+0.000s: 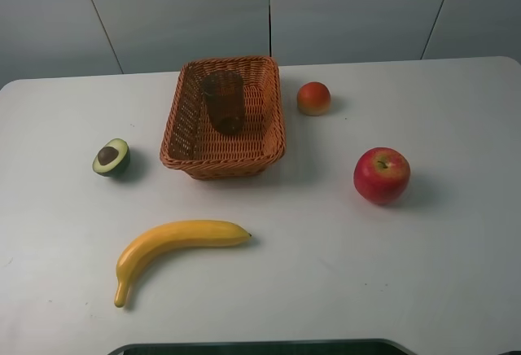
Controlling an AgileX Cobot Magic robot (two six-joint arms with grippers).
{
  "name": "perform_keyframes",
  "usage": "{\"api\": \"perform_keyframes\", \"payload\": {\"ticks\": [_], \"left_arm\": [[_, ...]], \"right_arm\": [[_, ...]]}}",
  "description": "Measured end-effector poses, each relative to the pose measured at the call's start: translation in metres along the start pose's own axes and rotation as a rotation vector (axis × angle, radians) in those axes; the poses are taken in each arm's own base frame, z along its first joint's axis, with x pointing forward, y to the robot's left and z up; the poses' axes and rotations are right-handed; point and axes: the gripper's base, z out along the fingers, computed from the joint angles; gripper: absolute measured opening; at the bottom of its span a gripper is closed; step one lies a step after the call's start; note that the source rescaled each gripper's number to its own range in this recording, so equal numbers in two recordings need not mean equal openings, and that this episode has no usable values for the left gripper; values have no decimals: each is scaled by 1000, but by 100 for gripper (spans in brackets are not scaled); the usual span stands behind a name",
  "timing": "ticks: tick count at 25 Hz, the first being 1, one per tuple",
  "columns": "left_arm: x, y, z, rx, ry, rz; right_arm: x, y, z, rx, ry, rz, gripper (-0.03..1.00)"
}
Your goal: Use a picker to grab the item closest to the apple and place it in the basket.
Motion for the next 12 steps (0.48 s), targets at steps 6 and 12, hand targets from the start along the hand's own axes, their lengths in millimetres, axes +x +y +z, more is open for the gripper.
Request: {"api": "perform_keyframes", "payload": {"ticks": [6, 12], "left_arm": [[0, 0, 0, 0, 0, 0], [0, 0, 0, 0, 0, 0]], "right_arm": [[0, 0, 0, 0, 0, 0, 100], [0, 0, 0, 0, 0, 0, 100]]}}
